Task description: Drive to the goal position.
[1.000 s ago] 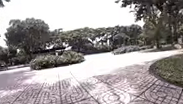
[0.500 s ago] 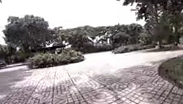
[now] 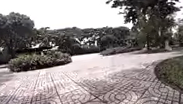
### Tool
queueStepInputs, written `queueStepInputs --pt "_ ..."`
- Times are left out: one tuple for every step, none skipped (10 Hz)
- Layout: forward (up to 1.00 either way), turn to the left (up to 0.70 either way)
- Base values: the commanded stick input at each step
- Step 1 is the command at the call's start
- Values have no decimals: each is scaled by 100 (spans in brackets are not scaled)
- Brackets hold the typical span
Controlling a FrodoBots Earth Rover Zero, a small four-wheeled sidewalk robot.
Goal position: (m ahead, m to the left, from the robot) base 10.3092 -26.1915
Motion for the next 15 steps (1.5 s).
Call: queueStepInputs --pt "70 0" --pt "70 0" --pt "70 0" --pt "70 0" --pt "70 0" --pt "70 -15" --pt "70 -27" --pt "70 -8" --pt "70 0" --pt "70 0" --pt "70 0" --pt "70 0" --pt "70 0" --pt "70 0" --pt "70 0"
